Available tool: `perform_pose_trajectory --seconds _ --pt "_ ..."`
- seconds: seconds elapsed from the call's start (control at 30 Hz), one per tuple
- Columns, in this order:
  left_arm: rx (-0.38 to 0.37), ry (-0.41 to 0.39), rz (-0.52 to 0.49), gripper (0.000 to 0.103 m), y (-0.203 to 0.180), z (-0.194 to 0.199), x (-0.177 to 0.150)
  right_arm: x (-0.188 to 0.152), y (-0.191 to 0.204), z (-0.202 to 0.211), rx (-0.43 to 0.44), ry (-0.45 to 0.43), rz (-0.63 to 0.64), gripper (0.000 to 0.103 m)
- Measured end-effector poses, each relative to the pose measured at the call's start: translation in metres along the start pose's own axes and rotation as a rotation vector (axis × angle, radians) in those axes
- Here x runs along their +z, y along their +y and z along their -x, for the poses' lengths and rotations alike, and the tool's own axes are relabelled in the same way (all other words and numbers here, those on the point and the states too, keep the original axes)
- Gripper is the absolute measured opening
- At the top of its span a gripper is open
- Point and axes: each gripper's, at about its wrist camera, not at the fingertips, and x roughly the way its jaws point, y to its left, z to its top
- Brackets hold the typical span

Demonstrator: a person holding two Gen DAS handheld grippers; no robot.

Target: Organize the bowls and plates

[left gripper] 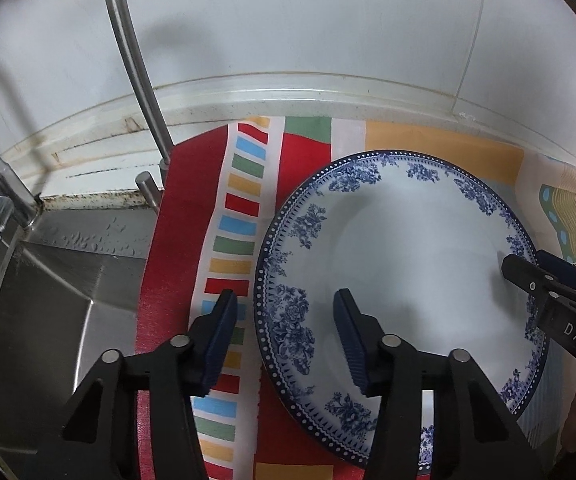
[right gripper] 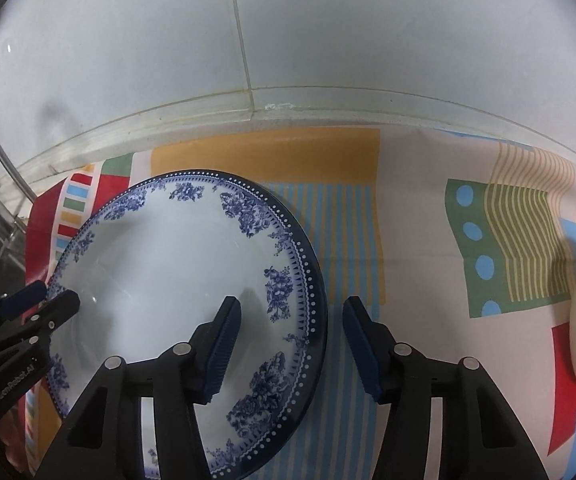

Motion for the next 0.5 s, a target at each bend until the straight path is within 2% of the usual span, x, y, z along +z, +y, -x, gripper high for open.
perform_pose_trajectory --seconds 0.13,0.27,0.5 --pt "-0.015 0.005 0.004 0.037 0.0035 -0.0022 0.0023 -0.0016 0.0009 -0.0001 -0.010 -0.006 0.011 0.048" --pt "-0.016 0.009 0.004 0.036 0.0033 -0.0025 0.0030 0.0003 0.0011 -0.0001 -0.003 -0.007 0.019 0.038" --pt "-0.013 0.020 0.028 0.034 0.0054 -0.0027 0.0051 0.0019 0.0029 0.0001 -0.009 0.000 0.023 0.036"
